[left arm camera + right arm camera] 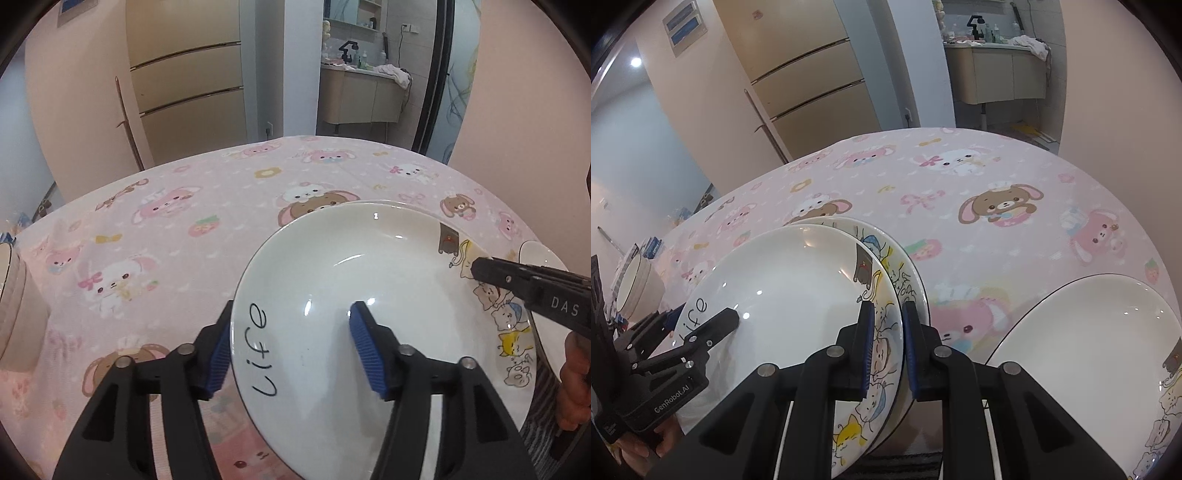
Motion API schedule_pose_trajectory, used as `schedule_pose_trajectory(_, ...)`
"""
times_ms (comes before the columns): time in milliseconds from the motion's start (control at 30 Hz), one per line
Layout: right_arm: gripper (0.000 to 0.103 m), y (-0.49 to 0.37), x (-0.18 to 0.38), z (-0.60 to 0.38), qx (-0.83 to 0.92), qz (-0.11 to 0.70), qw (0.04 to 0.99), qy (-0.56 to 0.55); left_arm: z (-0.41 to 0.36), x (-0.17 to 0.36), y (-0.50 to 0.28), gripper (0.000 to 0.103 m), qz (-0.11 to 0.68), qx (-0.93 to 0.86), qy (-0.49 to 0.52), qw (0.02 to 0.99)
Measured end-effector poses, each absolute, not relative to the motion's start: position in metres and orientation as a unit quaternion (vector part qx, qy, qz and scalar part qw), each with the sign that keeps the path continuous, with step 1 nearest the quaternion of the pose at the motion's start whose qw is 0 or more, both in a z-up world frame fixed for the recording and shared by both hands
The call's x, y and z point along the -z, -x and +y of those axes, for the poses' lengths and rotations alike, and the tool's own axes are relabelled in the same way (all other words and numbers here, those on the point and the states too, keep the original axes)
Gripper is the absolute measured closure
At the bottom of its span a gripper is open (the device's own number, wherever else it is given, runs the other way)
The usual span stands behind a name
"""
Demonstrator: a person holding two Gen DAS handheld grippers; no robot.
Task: Organize plates and bowls
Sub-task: 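Lift the white 'life' plate off the table with both grippers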
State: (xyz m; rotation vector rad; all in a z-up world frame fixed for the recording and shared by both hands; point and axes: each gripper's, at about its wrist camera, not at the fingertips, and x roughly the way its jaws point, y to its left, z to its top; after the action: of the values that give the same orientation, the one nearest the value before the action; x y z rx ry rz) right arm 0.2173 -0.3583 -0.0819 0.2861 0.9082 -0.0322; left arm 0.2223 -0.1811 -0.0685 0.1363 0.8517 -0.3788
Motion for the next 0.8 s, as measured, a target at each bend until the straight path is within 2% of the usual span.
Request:
schedule_pose_trajectory(33,0.085,-0.217,0.082,-0.358,0.015,0.438,0.888,-0.137,-0.181,0.068,-0.223,0.033,0.411,0.185,-0.062,0.891)
schedule_pose_trajectory(133,0.085,-0.214,0.079,-0.360,0.015,0.439,0.888,-0.137,-0.177,0.066,-0.223,0.023,0.410,0.187,-0.049,0.891)
schedule_pose_trajectory(400,0.083,-0.197,0.067,-0.365,0.033,0.429,0.893,-0.133,-0.163,0.058,-0.216,0.022,0.440,0.188,-0.018,0.878)
schedule_pose_trajectory(467,0.082,-0.190,0.060,-0.362,0.032,0.410,0.905,-0.109,-0.157,0.049,-0.210,0.025,0.426,0.192,-0.009,0.884)
schedule_pose_trajectory(533,0.082,-0.186,0.054,-0.359,0.029,0.406,0.908,-0.097,-0.158,0.044,-0.209,0.053,0.420,0.187,-0.011,0.888)
schedule_pose_trajectory(567,0.082,-0.186,0.052,-0.357,0.028,0.405,0.909,-0.095,-0.158,0.046,-0.211,0.057,0.426,0.186,-0.009,0.885)
schedule_pose_trajectory(733,0.082,-0.181,0.041,-0.354,0.029,0.398,0.912,-0.098,-0.159,0.055,-0.216,0.058,0.436,0.177,-0.019,0.882)
schedule_pose_trajectory(767,0.082,-0.180,0.040,-0.355,0.028,0.396,0.912,-0.104,-0.158,0.054,-0.214,0.057,0.428,0.175,-0.023,0.886)
schedule_pose_trajectory(800,0.082,-0.178,0.038,-0.356,0.025,0.394,0.912,-0.114,-0.157,0.051,-0.212,0.051,0.419,0.174,-0.026,0.891)
